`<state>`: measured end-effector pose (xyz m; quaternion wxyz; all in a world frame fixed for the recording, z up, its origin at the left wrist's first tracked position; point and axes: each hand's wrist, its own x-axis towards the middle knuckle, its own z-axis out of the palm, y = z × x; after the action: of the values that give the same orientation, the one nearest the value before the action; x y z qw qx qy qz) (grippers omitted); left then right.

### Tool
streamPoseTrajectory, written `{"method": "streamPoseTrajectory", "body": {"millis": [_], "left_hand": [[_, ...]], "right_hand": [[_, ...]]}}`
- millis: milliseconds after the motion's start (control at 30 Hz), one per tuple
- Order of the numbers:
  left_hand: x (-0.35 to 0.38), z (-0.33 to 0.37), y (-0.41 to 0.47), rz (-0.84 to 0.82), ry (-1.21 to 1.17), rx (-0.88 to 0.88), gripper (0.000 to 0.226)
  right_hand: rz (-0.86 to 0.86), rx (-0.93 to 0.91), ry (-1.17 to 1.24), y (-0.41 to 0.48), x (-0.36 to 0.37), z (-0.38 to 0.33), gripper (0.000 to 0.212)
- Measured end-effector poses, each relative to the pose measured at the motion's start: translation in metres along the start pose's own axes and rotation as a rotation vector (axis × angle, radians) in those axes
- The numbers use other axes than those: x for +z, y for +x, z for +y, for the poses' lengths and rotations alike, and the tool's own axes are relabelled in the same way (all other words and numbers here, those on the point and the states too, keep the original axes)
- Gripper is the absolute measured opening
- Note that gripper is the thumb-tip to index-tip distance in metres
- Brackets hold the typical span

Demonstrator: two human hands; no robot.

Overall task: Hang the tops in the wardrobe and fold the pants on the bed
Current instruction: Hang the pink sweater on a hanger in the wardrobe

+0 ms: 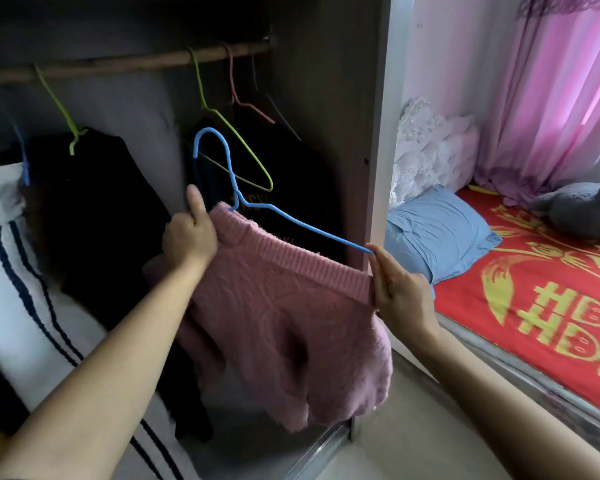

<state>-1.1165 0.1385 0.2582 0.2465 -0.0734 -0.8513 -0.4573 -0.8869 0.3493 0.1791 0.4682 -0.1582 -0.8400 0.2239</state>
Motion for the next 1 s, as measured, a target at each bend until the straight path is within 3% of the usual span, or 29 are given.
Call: {"method": "streamPoseTrajectory", "body": {"millis": [167, 367, 500, 600, 700, 867, 1000], "left_hand": [[0.009, 0.03, -0.034, 0.007, -0.015, 0.199, 0.077], [0.03, 0.05, -0.04, -0.056, -0.016, 0.161, 0.045], [0.031, 0.035, -0.028, -0.033, 0.038, 0.225, 0.041], [0.025, 0.017, -0.008, -0.005, 0.013, 0.207, 0.049], [0.018, 0.01, 0.003, -0.048, -0.047, 0.217, 0.042], [0.007, -0.002, 0.006, -0.124, -0.045, 0.489, 0.04], [0.006, -0.006, 0.007, -0.152, 0.02, 0.579, 0.041]], "right_hand": [[0.035, -0.034, -0.074, 0.01, 0.0, 0.006, 0.024], [0.001, -0.043, -0.101, 0.002, 0.001, 0.005, 0.031], [-0.1, -0.378, -0.082, -0.013, -0.018, 0.012, 0.053], [-0.194, -0.563, -0.063, -0.014, -0.032, 0.027, 0.042], [-0.229, -0.596, -0.023, -0.014, -0.036, 0.029, 0.034], [-0.163, -0.538, 0.017, -0.013, -0.038, 0.028, 0.076], [-0.141, -0.68, -0.073, -0.007, -0.043, 0.034, 0.034]]}}
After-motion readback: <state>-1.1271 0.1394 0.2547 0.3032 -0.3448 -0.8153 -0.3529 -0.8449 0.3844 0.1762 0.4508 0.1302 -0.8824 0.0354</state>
